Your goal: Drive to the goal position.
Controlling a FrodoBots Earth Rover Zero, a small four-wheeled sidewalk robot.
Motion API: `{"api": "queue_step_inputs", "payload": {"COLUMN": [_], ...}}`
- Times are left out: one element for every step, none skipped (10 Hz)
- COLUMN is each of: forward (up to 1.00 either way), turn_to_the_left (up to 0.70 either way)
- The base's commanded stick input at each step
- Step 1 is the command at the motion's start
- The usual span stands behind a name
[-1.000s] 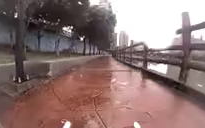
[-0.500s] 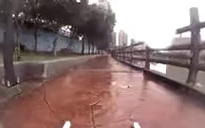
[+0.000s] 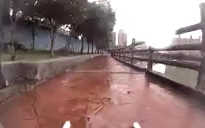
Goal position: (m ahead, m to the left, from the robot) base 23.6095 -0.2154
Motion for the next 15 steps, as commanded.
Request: {"api": "queue_step_inputs", "payload": {"forward": [0.50, 0.50, 0.50, 0.50, 0.50, 0.50, 0.50, 0.50, 0.50, 0.50, 0.50, 0.50, 0.50, 0.50, 0.50], "turn_to_the_left": [0.50, 0.00, 0.00, 0.00, 0.00, 0.00, 0.00, 0.00, 0.00, 0.00, 0.00, 0.00, 0.00, 0.00, 0.00]}}
